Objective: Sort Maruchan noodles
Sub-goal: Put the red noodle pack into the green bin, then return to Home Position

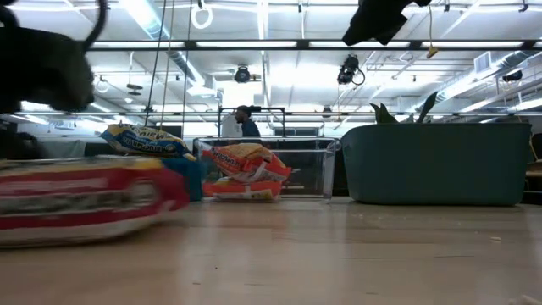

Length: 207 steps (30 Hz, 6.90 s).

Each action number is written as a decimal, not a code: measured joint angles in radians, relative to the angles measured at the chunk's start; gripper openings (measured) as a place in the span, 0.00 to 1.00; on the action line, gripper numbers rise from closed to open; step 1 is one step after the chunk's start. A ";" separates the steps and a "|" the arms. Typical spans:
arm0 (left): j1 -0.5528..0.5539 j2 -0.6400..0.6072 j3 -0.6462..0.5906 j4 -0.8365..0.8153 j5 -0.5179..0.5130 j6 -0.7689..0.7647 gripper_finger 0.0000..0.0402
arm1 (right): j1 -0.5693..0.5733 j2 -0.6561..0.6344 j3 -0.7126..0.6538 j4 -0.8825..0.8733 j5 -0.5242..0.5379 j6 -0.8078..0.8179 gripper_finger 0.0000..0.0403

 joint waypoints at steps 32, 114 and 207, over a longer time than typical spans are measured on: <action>0.108 0.032 -0.002 0.305 -0.285 0.357 0.20 | 0.163 0.436 0.000 0.090 0.253 -0.428 0.33; 0.085 0.031 -0.001 0.298 -0.232 0.312 0.20 | -0.437 -0.225 -0.060 -1.018 0.354 0.300 0.01; 0.153 -1.580 -0.675 0.396 -0.331 1.000 0.06 | -0.337 -1.449 -0.975 0.431 0.045 0.027 0.33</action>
